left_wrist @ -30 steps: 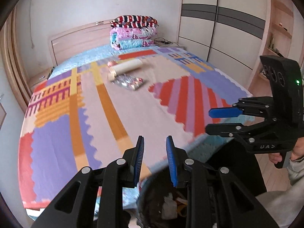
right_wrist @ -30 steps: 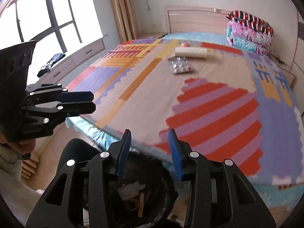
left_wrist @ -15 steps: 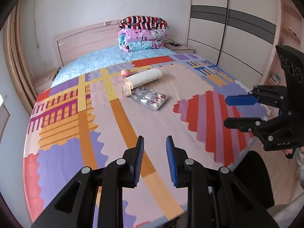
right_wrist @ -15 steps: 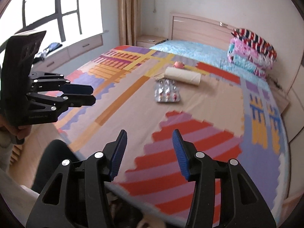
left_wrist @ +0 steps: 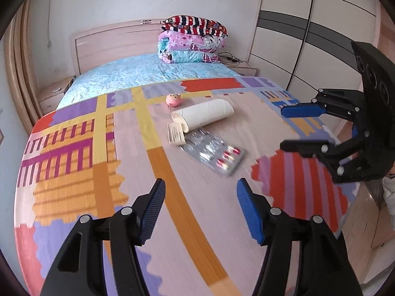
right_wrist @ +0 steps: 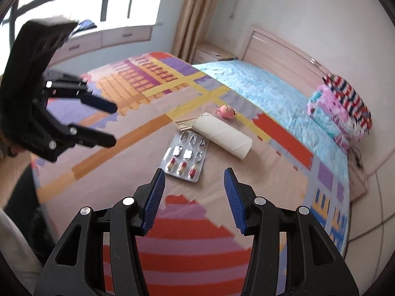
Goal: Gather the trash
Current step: 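Grasp the white medicine box with the left tool while the right tool grasps the cardboard roll, then lift the box with the left tool while the right tool carries the roll over the bin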
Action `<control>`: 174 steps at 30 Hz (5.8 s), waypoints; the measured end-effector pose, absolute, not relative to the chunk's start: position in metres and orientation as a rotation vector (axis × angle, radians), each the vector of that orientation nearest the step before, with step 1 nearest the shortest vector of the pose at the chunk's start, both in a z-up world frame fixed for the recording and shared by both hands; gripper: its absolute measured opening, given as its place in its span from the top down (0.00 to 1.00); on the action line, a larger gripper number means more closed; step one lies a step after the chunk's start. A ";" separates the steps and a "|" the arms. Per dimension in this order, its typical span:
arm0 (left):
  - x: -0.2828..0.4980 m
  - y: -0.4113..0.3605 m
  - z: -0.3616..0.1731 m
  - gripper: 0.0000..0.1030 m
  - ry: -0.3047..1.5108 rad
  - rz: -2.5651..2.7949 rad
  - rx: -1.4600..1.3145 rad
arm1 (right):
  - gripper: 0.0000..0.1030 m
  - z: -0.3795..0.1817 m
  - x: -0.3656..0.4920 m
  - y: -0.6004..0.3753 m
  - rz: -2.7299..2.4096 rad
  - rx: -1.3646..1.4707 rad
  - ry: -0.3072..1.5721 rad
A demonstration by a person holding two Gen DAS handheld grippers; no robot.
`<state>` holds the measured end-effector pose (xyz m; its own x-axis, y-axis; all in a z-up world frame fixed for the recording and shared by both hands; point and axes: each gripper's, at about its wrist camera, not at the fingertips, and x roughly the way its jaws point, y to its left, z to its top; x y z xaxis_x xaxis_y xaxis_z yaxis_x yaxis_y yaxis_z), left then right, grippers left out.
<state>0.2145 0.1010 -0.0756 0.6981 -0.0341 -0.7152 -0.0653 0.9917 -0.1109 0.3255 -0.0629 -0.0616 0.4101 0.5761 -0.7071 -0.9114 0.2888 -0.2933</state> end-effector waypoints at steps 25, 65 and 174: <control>0.306 0.136 -0.117 0.44 0.885 0.090 -0.146 | 0.46 -0.118 0.369 0.006 0.946 -1.253 0.255; 0.275 0.134 -0.088 0.78 0.817 0.144 -0.095 | 0.73 -0.064 0.398 -0.016 1.023 -0.853 0.614; 0.030 -0.020 -0.226 0.78 1.107 -0.054 -0.219 | 0.71 -0.225 0.126 -0.150 1.085 -0.462 1.089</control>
